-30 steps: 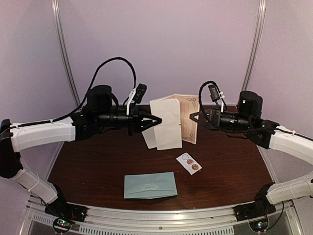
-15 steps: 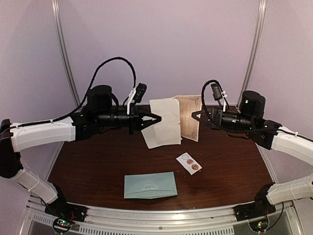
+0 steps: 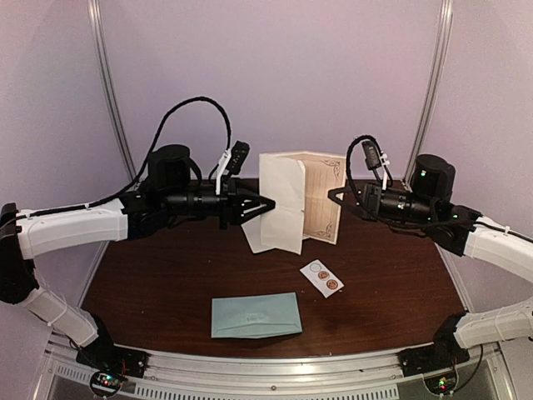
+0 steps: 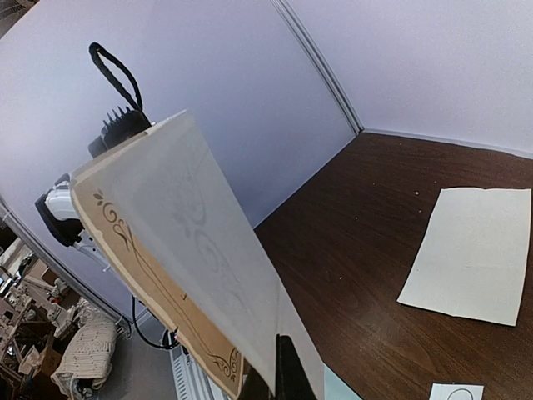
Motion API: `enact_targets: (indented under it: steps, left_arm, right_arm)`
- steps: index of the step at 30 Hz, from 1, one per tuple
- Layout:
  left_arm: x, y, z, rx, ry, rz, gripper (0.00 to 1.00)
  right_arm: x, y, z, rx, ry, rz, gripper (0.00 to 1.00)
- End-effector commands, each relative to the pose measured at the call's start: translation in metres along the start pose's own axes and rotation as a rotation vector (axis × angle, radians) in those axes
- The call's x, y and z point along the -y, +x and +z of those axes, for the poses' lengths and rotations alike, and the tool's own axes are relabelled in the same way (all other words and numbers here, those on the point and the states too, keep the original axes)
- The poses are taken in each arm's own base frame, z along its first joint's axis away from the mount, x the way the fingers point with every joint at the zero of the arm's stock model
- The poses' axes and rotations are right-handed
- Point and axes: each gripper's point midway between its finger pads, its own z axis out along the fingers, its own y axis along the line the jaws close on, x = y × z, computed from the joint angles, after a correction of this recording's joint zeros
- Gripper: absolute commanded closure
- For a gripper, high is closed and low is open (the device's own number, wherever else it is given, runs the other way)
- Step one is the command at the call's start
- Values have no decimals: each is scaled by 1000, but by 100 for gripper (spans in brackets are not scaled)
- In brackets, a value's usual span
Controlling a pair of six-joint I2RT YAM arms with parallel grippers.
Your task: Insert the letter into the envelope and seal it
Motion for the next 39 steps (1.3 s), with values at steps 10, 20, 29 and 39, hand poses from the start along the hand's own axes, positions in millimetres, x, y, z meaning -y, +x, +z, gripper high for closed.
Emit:
enact_targets:
  steps: [10, 20, 29, 39]
  left_arm:
    - [7, -14, 3, 45, 42, 14, 100]
    - [-3, -20, -3, 55, -47, -28, 100]
    - [21, -24, -16, 20, 31, 30, 100]
    - [34, -32, -25, 27, 61, 42, 100]
  right_arm:
    - [-9, -2, 0, 11, -41, -13, 100]
    - [-3, -11, -10, 60, 37, -40, 77]
    - [10, -44, -52, 274, 241, -70, 19]
    - [34, -25, -35, 183, 294, -45, 9]
